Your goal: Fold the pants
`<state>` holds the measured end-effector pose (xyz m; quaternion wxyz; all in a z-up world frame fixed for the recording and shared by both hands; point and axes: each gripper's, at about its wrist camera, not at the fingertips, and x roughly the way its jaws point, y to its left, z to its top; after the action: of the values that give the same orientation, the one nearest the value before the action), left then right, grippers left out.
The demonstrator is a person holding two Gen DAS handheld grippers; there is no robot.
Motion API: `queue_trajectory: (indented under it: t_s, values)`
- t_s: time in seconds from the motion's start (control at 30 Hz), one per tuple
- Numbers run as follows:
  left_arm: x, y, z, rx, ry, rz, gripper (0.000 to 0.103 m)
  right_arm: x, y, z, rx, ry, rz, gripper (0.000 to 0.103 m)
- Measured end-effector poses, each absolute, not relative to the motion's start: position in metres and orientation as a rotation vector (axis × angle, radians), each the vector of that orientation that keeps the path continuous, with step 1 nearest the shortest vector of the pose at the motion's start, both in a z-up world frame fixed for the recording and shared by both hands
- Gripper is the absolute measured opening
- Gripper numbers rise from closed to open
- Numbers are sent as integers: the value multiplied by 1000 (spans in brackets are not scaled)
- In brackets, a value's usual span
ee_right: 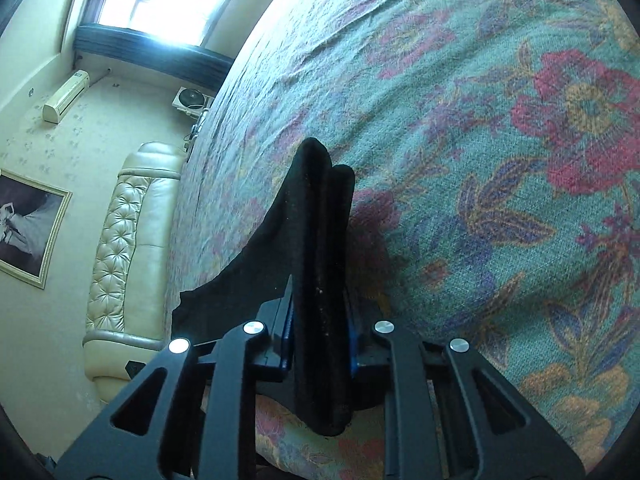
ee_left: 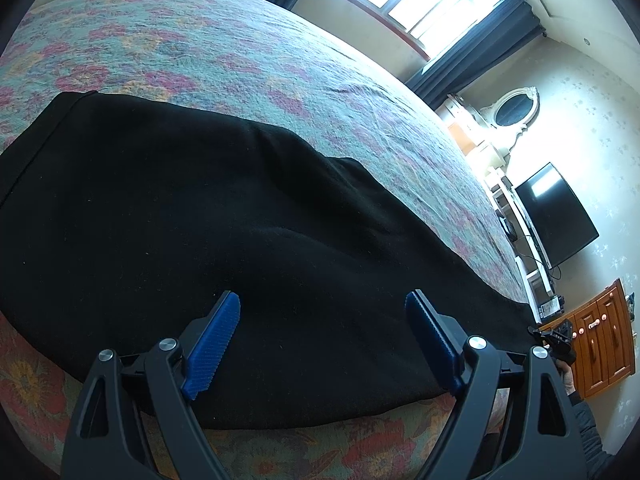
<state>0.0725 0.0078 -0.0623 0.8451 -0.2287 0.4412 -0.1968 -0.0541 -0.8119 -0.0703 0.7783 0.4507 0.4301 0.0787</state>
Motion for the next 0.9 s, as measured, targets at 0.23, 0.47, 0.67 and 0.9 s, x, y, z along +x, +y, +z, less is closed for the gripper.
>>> queue_trajectory:
  t_s: [0.23, 0.47, 0.67, 0.9]
  values:
    - [71, 1, -61, -484, 934, -431, 84, -55, -770, -13, 914, 836, 174, 18]
    - [68, -14, -57, -455, 939, -467, 84, -47, -713, 42, 865, 766, 236, 18]
    - [63, -27, -52, -437, 938, -506, 84, -37, -657, 66, 851, 735, 300, 18]
    - [62, -33, -55, -413, 963, -498, 84, -17, -588, 62, 792, 785, 357, 18]
